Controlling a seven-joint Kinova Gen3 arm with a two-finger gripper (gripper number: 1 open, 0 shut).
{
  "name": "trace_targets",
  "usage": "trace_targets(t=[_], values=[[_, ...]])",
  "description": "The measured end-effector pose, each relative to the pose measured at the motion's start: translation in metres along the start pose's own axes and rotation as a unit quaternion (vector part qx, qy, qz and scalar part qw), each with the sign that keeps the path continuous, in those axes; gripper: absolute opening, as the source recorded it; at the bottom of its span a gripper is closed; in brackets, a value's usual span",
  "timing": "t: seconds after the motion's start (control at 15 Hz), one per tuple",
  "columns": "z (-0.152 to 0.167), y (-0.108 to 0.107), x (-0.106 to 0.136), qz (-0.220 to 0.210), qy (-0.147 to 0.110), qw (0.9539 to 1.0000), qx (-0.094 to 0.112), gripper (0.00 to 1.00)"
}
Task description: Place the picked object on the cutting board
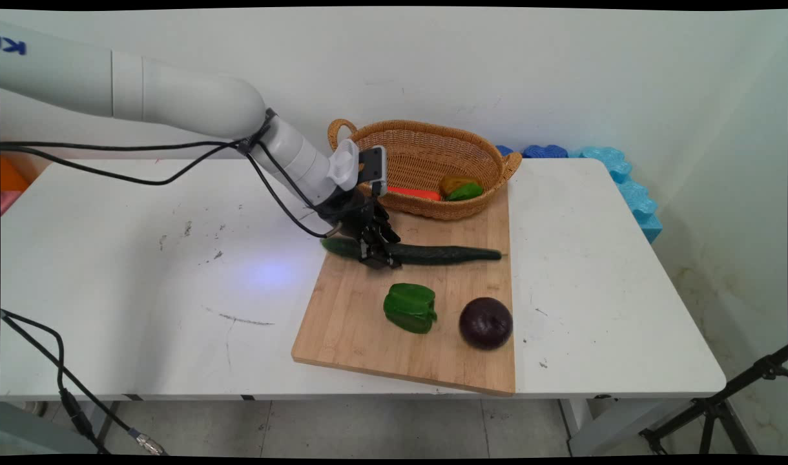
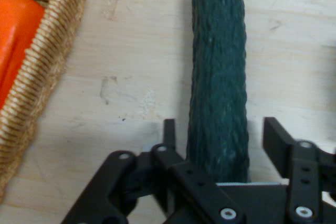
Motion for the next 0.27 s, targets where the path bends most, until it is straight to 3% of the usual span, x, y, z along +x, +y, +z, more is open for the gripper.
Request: trace_targets(t=[0.27], values=[[0.0060, 0.0006, -0.0017, 0.006, -0.002, 1.0000, 0.001, 1.00]])
